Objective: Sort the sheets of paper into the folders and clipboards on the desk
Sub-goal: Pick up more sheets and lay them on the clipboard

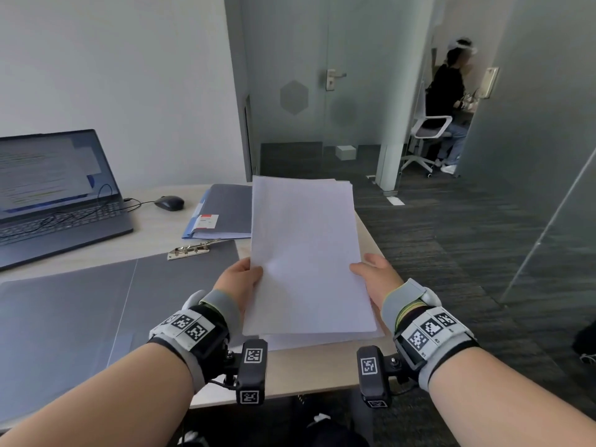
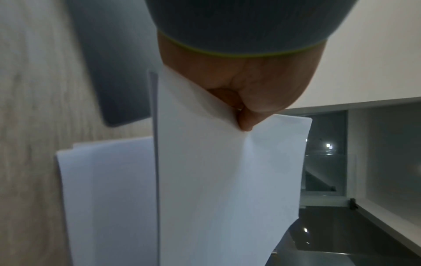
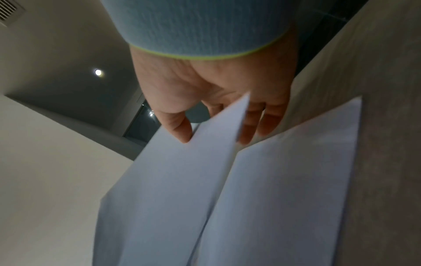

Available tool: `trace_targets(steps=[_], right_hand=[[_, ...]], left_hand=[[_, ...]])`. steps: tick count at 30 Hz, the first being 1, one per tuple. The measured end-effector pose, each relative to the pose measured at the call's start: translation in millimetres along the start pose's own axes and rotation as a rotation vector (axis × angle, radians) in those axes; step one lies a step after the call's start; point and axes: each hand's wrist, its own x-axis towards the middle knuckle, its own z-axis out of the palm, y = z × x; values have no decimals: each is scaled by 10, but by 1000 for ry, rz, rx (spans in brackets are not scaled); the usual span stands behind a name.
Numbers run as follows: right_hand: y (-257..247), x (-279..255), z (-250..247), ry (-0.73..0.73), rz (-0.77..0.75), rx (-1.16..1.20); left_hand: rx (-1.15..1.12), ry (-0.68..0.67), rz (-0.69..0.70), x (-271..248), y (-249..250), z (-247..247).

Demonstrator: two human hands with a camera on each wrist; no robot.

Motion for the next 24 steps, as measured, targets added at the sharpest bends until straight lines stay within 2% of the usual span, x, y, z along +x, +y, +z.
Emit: trace_targets(steps=[2,4,7,9,14,19,24], right_hand=[[-98,-84,76,-91,-25,59],[-194,-145,161,-153,-77,93],[-330,-183,346,-138,-237,77],[-382,-193,438,-129,-309,91],[-246,-218,616,-149,-262,154],[-89,-264,678,-138,-196,133],[-144,-306,670,-113,-221,99]], left_hand=[[-23,18,78,-21,90,-71],[60,56,196,-31,197,-133],[236,145,370,-56,372,-266],[211,148,422,-87,448,-316],[-42,108,326,-98,287,-456],[-79,54,270,-102,93,-438],[-20,14,262,-93,121,-412]])
